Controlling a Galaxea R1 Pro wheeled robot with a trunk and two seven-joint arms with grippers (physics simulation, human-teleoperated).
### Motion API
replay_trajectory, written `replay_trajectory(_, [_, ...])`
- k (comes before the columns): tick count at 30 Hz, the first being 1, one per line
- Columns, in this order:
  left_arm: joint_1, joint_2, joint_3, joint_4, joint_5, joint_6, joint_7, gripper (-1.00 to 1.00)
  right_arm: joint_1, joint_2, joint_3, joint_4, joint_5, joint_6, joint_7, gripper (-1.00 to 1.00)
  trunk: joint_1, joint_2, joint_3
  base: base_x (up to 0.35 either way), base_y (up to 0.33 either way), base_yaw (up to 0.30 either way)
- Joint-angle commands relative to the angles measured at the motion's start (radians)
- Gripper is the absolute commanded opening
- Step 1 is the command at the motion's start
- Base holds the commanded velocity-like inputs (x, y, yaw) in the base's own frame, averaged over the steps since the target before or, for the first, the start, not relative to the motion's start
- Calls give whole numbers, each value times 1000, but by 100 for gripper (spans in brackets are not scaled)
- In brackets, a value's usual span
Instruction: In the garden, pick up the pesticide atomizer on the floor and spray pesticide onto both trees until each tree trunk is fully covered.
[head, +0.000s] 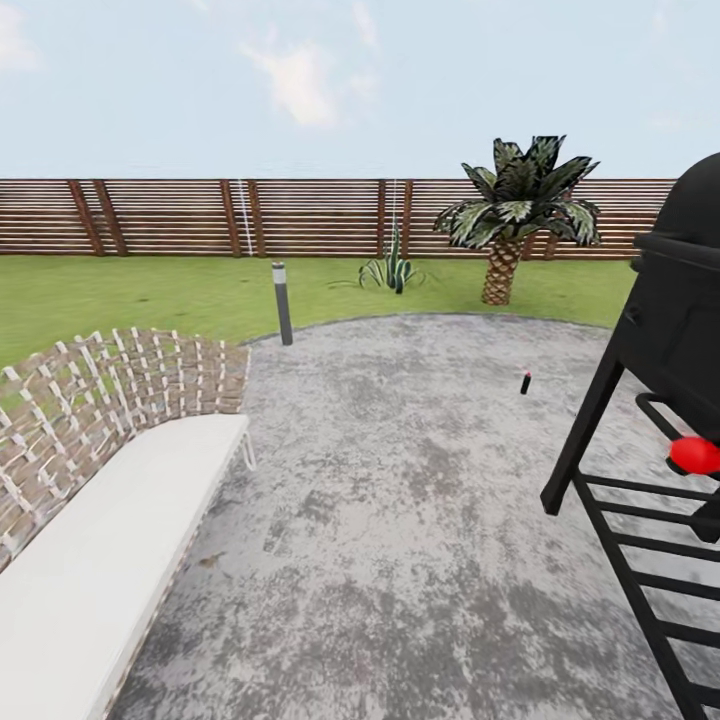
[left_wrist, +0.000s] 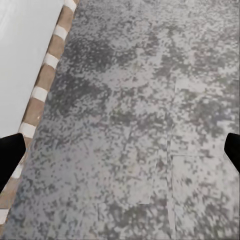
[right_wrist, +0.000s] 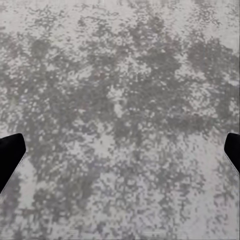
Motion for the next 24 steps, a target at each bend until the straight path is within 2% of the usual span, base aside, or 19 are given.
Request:
replay_trajectory(1, [-1, 0, 0, 1, 3, -3, -1, 100, -1, 0, 0, 1, 1, -3, 0, 100, 0, 0, -1, 338, 6, 0])
replay_trajectory(20, [0, 0, 0, 1, 3, -3, -1, 100, -1, 0, -2, 1, 0, -3, 0, 100, 0, 0, -1, 338, 0, -1])
replay_trajectory(24, [-1, 0, 0, 1, 3, -3, -1, 100, -1, 0, -1, 1, 0, -3, 0, 100, 0, 0, -1, 338, 0, -102])
